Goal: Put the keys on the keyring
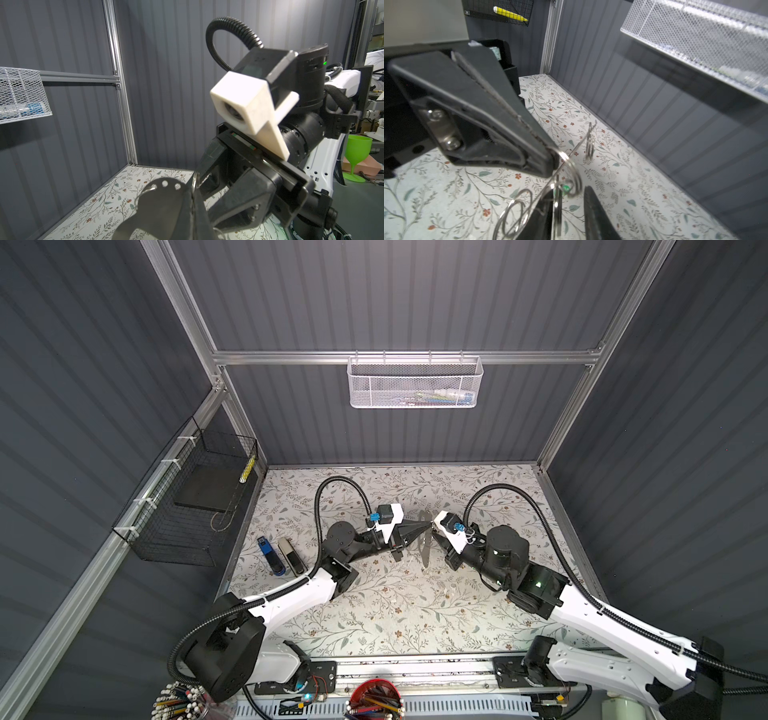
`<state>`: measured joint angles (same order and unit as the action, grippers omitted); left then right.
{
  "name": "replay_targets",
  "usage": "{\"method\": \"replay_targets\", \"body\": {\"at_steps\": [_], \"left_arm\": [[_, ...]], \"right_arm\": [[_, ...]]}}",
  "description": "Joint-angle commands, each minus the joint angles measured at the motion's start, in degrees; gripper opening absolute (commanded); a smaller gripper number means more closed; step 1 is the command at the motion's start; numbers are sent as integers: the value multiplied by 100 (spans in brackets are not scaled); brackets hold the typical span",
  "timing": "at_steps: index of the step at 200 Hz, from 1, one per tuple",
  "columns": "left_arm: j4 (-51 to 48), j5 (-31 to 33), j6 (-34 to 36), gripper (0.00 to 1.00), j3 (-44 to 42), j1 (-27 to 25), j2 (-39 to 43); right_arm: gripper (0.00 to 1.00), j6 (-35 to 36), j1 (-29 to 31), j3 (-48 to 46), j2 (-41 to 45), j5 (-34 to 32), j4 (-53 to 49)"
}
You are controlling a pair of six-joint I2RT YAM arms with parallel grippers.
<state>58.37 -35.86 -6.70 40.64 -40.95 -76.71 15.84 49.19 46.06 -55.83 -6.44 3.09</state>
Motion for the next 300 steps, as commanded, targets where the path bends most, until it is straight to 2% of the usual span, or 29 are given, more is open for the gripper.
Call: {"method": "replay_targets", "body": {"at_steps": [1,27,57,131,190,300], "left_arm": [[263,117,10,0,-55,-25,36],[263,183,62,0,-31,-23,51],[395,213,10,0,11,-27,-40],[675,273,-91,0,-83,-34,-200],[259,231,211,0,-89,-33,4],[-137,89,453,0,-46,-36,107]], "right_arm": [[15,16,29,-2,20,-25,-28],[4,23,30,8,29,42,-177],[0,62,36,110,-62,154,-305],[0,297,144,369,-193,60,-432],[0,222,140,105,210,-320,-299],[0,244,126,44,370,-441,-306]]}}
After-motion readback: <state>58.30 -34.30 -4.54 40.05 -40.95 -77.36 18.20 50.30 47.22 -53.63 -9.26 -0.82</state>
